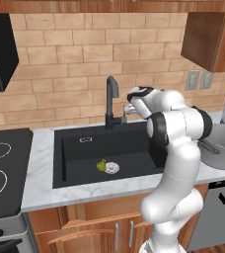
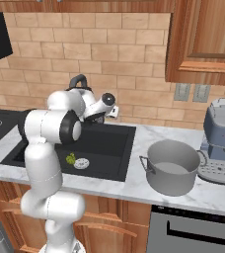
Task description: Dump the broccoli from the pot into the sink. Then turn on the water and wash the broccoli. Then turn off the water and put the broccoli back in the pot.
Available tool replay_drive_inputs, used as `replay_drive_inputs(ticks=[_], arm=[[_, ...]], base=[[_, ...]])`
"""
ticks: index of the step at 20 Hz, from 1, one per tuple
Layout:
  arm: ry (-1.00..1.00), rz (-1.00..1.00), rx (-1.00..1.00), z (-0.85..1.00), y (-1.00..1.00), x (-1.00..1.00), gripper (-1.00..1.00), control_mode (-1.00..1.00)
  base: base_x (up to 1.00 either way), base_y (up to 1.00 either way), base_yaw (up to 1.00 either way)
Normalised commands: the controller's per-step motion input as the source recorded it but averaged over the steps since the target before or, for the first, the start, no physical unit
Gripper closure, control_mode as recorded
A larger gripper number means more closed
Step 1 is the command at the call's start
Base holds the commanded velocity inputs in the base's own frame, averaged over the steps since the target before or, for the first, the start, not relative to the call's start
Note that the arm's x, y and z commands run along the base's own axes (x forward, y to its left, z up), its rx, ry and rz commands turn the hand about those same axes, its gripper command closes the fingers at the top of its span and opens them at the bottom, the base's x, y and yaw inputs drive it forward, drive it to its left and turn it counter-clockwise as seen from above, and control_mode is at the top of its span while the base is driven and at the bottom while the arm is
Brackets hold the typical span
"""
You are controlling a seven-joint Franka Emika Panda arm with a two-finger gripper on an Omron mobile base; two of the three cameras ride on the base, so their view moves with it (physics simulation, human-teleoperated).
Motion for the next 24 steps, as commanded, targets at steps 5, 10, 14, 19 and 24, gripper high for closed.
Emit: replay_drive_inputs(ticks=[5,10,14,19,24], arm=[[0.00,0.00,0.00,-0.13,0.00,0.38,-1.00,-1.00],[0.00,0.00,0.00,-0.15,0.02,0.38,-1.00,-1.00],[0.00,0.00,0.00,-0.10,0.08,0.36,-1.00,-1.00],[0.00,0.00,0.00,-0.09,0.03,0.32,-1.00,-1.00],[0.00,0.00,0.00,-0.11,0.03,0.28,-1.00,-1.00]], base=[[0.00,0.00,0.00],[0.00,0.00,0.00],[0.00,0.00,0.00],[0.00,0.00,0.00],[0.00,0.00,0.00]])
